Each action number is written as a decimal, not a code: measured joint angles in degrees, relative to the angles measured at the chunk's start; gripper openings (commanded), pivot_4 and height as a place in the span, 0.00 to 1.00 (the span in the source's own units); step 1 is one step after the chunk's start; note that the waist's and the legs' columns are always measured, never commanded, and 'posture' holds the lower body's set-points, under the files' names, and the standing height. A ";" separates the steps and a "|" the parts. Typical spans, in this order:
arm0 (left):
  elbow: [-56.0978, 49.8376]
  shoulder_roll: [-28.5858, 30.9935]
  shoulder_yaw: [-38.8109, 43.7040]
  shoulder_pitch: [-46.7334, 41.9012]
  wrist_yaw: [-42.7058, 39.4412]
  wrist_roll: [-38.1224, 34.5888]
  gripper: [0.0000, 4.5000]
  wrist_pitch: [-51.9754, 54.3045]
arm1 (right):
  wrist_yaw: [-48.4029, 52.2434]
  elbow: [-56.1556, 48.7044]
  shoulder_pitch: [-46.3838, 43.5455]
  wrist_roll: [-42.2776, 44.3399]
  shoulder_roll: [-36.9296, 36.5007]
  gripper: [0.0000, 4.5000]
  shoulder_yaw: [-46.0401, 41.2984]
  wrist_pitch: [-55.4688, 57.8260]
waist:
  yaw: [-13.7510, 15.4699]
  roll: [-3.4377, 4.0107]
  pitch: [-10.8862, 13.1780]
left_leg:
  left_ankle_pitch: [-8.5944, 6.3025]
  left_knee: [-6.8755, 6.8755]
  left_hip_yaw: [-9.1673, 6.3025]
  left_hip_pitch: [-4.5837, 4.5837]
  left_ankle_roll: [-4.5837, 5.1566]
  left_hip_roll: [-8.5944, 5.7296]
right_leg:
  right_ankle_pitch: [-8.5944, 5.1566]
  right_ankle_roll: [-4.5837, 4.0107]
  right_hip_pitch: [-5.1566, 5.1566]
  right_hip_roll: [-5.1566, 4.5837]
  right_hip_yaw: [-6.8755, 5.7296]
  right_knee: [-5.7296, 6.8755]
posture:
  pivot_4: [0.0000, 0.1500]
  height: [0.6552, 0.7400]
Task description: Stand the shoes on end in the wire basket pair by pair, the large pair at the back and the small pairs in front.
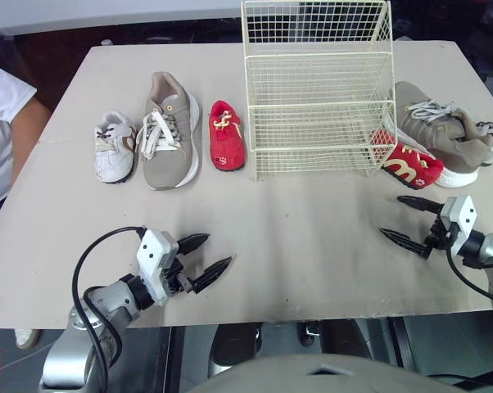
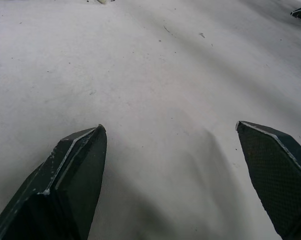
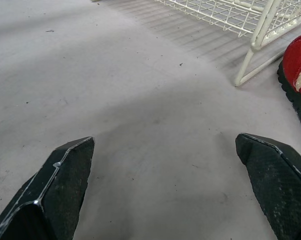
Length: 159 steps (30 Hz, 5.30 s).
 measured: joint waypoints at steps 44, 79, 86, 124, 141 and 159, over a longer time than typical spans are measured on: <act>-4.62 10.39 6.25 -9.99 -11.91 -17.21 1.00 6.44 | -6.49 -17.24 -4.03 9.74 -4.27 1.00 -7.35 12.41 | -0.68 -0.05 0.37 | 0.01 0.02 -0.02 0.03 -0.02 0.06 | 0.12 0.18 -0.02 0.02 0.04 0.07 | 1.00 0.36; -13.66 23.38 29.88 -11.69 -9.67 -34.97 1.00 22.12 | 2.89 -5.38 -50.79 -20.92 4.48 0.01 32.87 21.72 | -1.56 -0.38 1.45 | 0.33 0.01 -0.09 -0.13 -0.57 0.03 | 0.27 -0.02 -0.14 -0.11 -0.08 0.08 | 1.00 0.36; -13.58 23.61 29.89 -11.92 -9.57 -34.90 1.00 22.49 | 2.62 -5.29 -52.06 -21.53 7.63 0.01 32.83 24.58 | -2.14 -0.39 1.47 | 0.37 0.00 -0.09 -0.12 -0.65 0.08 | 0.28 -0.04 -0.15 -0.06 -0.05 0.09 | 1.00 0.36; -14.40 22.84 17.12 -25.78 -0.07 -43.88 1.00 25.72 | -18.30 -30.77 -22.61 -2.72 -0.86 0.98 -11.33 43.11 | 0.01 -0.47 1.54 | 0.37 -0.02 -0.13 -0.15 -0.62 -0.07 | 0.28 -0.01 -0.05 -0.07 -0.08 0.07 | 1.00 0.36; -13.26 22.49 7.45 -39.20 6.50 -43.49 1.00 27.22 | -24.99 -1.84 -15.50 -4.05 -6.86 0.98 -17.30 33.58 | -1.40 -0.45 1.56 | 0.38 -0.01 -0.05 -0.03 -0.61 -0.04 | 0.17 0.20 -0.04 0.19 0.13 0.14 | 1.00 0.36; -13.77 22.29 7.24 -39.23 6.54 -41.25 1.00 27.07 | -25.96 8.56 -24.44 1.09 -4.68 0.13 -14.50 36.62 | -1.45 -0.48 1.55 | 0.39 0.04 -0.04 -0.03 -0.64 -0.02 | 0.19 0.19 -0.03 0.21 0.15 0.16 | 1.00 0.36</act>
